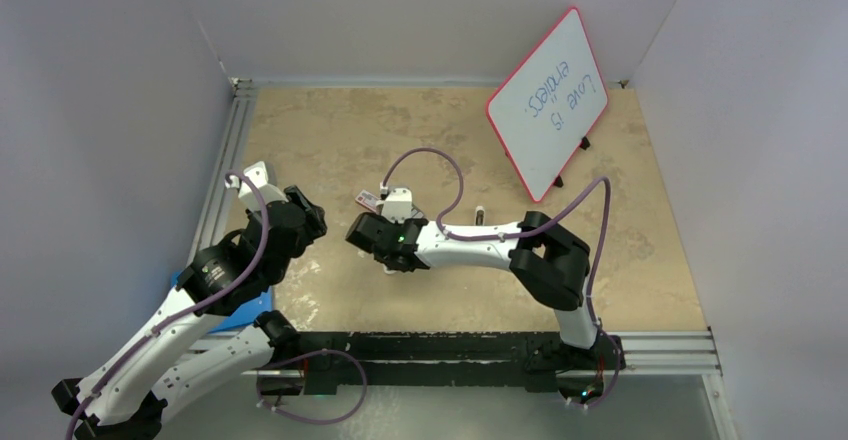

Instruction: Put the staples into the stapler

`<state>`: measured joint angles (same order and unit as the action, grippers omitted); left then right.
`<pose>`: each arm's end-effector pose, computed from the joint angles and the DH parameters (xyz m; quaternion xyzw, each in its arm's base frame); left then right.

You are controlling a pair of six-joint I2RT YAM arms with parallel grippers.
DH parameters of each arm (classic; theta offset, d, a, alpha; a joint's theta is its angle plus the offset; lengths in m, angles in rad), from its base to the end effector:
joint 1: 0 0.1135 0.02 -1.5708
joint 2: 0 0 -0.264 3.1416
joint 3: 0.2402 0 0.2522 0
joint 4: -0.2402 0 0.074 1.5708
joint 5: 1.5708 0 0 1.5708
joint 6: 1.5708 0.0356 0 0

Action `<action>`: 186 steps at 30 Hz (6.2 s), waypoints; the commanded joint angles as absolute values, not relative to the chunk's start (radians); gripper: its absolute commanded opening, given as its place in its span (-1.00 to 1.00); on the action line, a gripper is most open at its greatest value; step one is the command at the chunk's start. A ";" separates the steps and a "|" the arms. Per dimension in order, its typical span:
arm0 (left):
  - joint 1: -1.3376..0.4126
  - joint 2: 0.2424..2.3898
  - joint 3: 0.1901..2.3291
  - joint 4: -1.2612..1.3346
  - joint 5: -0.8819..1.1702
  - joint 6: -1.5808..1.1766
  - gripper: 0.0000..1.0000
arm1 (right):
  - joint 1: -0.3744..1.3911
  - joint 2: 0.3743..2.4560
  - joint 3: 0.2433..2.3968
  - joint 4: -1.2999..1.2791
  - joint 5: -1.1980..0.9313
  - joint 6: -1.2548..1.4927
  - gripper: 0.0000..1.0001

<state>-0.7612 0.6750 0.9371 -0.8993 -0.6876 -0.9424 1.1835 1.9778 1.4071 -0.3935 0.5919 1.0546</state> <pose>0.1000 -0.0640 0.3395 -0.2271 0.8236 -0.1206 0.5056 0.1778 0.3833 0.1890 0.0281 0.9166 0.1355 0.3751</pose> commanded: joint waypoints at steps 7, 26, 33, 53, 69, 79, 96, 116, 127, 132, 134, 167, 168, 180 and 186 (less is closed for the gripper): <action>-0.758 0.679 0.953 -0.866 -0.690 -0.940 -0.05 | 1.183 1.947 1.367 -0.391 0.602 1.051 -0.71; -0.758 0.689 0.950 -0.853 -0.685 -0.933 -0.05 | 1.184 1.871 1.387 -0.337 0.583 1.018 -0.36; -0.758 0.689 0.950 -0.851 -0.680 -0.931 -0.04 | 1.175 1.891 1.405 -0.311 0.595 1.005 -0.42; -0.758 0.687 0.944 -0.848 -0.679 -0.931 -0.04 | 1.161 1.950 1.407 -0.278 0.564 0.985 -0.64; -0.758 0.685 0.937 -0.848 -0.675 -0.935 -0.04 | 1.161 1.943 1.364 -0.272 0.548 1.010 -0.51; -0.758 0.684 0.936 -0.848 -0.670 -0.936 -0.04 | 1.163 1.929 1.337 -0.272 0.537 1.021 -0.52; -0.758 0.692 0.936 -0.826 -0.655 -0.925 -0.04 | 1.158 1.830 1.348 -0.280 0.585 1.002 -0.58; -0.758 0.784 0.951 -0.692 -0.601 -0.866 -0.02 | 0.926 1.874 1.390 -0.200 0.508 0.776 -0.41; -0.758 0.786 0.940 -0.688 -0.636 -0.868 0.00 | 0.895 2.017 1.516 -0.180 0.439 0.518 -0.38; -0.758 0.789 0.936 -0.689 -0.644 -0.868 0.01 | 0.894 2.055 1.542 -0.191 0.453 0.494 -0.40; -0.758 0.793 0.937 -0.690 -0.644 -0.868 0.01 | 0.894 2.061 1.542 -0.189 0.444 0.488 -0.40; -0.758 0.786 0.923 -0.692 -0.647 -0.873 0.01 | 0.893 2.148 1.591 -0.231 0.419 0.468 -0.47; -0.758 0.786 0.924 -0.692 -0.646 -0.873 0.01 | 0.894 2.147 1.591 -0.232 0.420 0.469 -0.52; -0.758 0.786 0.923 -0.692 -0.643 -0.876 0.01 | 0.894 2.065 1.564 -0.213 0.459 0.485 -0.68; -0.758 0.791 0.921 -0.689 -0.636 -0.877 0.01 | 0.894 1.957 1.456 -0.191 0.426 0.491 -0.68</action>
<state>-0.7612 0.7963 0.9226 -0.7197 -0.6254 -0.8940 0.8963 2.0857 1.5124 -0.2115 0.4271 0.4786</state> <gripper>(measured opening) 0.502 0.167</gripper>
